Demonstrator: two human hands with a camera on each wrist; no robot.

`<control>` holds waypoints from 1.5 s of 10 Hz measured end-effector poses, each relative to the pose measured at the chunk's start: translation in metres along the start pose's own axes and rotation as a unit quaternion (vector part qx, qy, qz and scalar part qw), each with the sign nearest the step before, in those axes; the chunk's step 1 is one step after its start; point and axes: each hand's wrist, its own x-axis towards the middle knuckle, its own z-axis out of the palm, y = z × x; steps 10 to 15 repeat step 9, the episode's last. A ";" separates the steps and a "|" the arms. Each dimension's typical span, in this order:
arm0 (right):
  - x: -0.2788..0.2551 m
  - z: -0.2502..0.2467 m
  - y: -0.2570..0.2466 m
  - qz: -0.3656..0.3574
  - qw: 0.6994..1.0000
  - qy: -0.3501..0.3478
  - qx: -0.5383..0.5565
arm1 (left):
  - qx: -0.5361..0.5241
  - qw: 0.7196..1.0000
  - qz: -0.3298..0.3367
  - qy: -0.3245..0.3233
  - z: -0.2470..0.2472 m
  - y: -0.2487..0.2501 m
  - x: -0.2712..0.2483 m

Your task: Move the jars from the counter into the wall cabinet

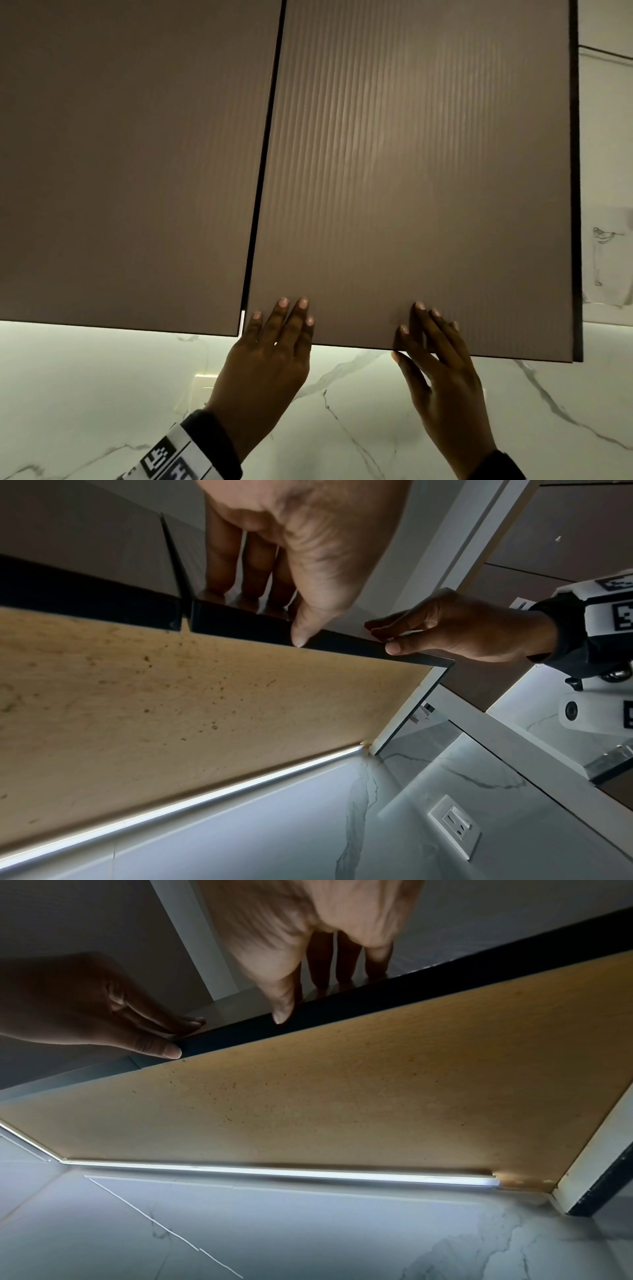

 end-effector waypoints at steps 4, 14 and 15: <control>-0.001 -0.011 -0.003 0.028 0.999 -0.037 0.010 | 0.005 0.999 0.011 0.035 0.007 -0.002 -0.003; -0.016 -0.110 0.024 0.237 0.967 -0.053 0.076 | -0.102 0.987 -0.048 -0.117 -0.027 0.014 -0.061; -0.016 -0.110 0.024 0.237 0.967 -0.053 0.076 | -0.102 0.987 -0.048 -0.117 -0.027 0.014 -0.061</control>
